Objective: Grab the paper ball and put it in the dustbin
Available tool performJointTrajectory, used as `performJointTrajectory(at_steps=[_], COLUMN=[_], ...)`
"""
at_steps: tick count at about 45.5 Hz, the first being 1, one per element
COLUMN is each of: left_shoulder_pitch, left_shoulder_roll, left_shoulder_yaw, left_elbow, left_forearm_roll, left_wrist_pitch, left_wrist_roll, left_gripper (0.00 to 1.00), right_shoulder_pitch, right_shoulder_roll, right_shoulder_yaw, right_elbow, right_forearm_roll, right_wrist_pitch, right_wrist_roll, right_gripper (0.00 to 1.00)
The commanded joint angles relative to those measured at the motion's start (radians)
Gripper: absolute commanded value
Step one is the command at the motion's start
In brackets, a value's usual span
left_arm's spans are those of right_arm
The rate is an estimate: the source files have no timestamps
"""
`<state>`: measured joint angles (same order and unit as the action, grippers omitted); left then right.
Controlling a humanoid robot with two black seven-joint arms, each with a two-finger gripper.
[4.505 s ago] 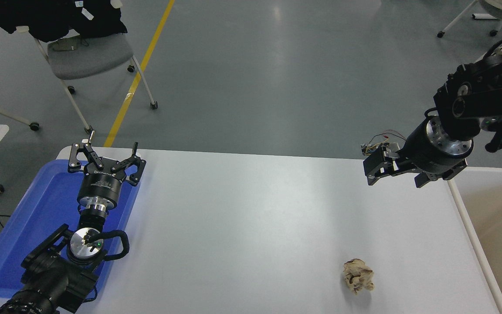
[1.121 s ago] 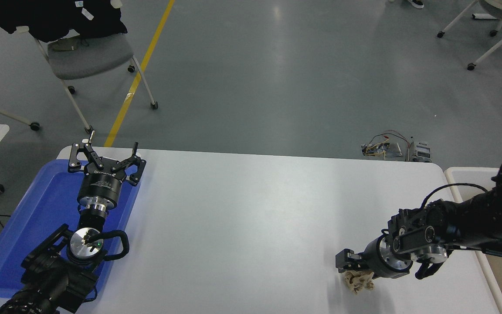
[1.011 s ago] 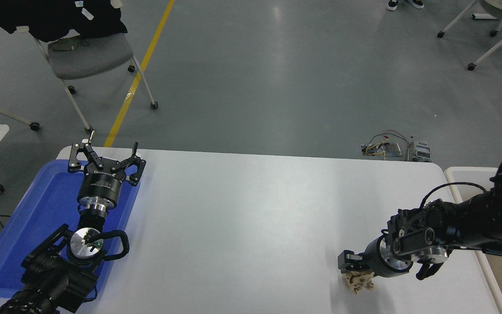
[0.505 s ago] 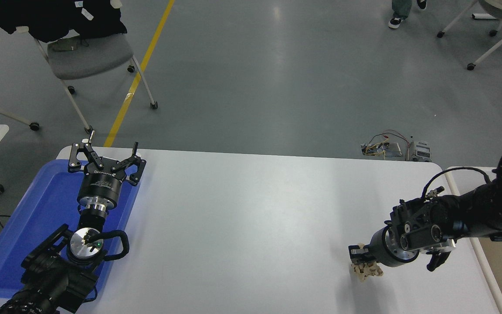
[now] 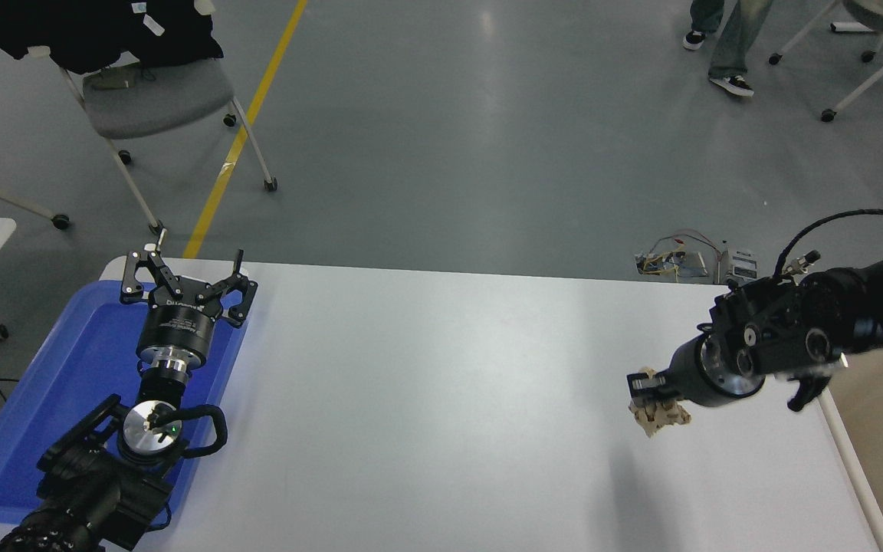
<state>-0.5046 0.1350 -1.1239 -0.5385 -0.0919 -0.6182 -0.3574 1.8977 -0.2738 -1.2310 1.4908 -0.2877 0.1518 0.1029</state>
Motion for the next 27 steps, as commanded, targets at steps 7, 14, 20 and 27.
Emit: performJointTrajectory(at_steps=[7, 14, 20, 27], left_shoulder_pitch=[0.000, 0.000, 0.000, 0.000], left_shoulder_roll=[0.000, 0.000, 0.000, 0.000], left_shoulder_yaw=[0.000, 0.000, 0.000, 0.000], left_elbow=[0.000, 0.000, 0.000, 0.000], left_forearm_roll=[0.000, 0.000, 0.000, 0.000], left_wrist_pitch=[0.000, 0.000, 0.000, 0.000], left_wrist_roll=[0.000, 0.000, 0.000, 0.000], left_gripper=[1.00, 1.00, 1.00, 1.00], right_shoulder_pitch=[0.331, 0.423, 0.497, 0.517], right_shoulder_roll=[-0.077, -0.111, -0.117, -0.125], right_shoulder_yaw=[-0.059, -0.090, -0.127, -0.131], right_elbow=[0.060, 0.060, 0.058, 0.057], right_forearm_roll=[0.007, -0.008, -0.011, -0.030], right_wrist_pitch=[0.228, 0.313, 0.373, 0.390], right_wrist_roll=[0.001, 0.001, 0.001, 0.001], right_gripper=[0.00, 0.00, 0.00, 0.00])
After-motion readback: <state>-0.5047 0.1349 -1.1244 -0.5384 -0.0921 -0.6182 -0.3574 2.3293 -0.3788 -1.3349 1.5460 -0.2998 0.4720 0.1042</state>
